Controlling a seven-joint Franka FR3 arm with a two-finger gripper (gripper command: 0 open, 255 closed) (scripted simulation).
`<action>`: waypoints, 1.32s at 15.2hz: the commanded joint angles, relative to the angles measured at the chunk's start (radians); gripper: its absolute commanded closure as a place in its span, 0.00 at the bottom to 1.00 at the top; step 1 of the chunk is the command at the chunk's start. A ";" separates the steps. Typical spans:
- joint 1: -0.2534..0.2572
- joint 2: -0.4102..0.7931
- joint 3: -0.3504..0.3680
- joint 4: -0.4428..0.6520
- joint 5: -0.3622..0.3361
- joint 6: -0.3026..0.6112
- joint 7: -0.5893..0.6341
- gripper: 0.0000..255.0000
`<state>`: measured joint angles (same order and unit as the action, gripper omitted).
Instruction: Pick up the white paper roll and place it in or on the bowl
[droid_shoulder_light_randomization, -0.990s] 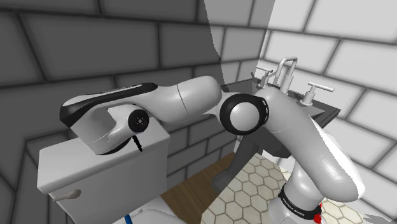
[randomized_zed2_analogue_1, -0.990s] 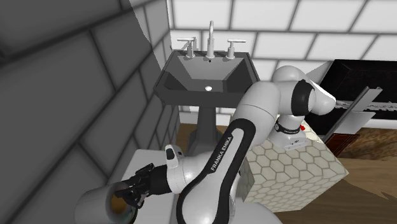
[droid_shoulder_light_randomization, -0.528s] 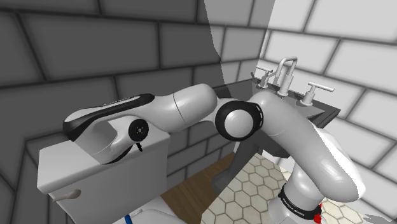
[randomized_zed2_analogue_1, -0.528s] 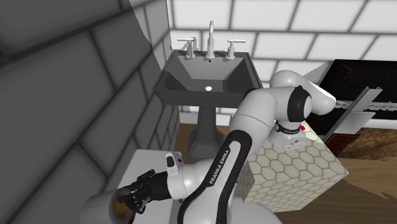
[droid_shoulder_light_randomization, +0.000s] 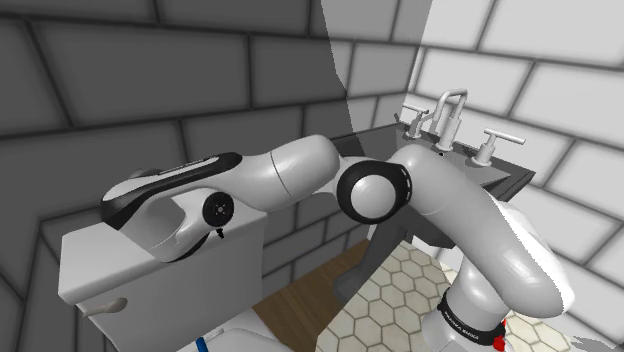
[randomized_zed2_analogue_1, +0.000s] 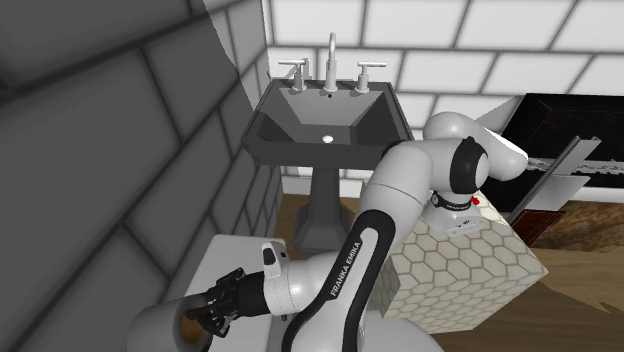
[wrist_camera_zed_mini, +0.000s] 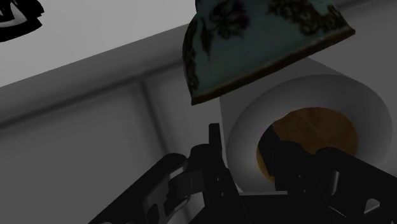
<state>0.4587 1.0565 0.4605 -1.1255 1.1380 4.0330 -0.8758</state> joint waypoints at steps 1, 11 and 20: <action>-0.001 0.006 0.001 -0.005 0.001 -0.003 0.001 1.00; -0.033 -0.118 0.035 -0.245 -0.044 0.072 0.118 0.00; -0.039 -0.146 0.045 -0.295 -0.048 0.089 0.140 0.00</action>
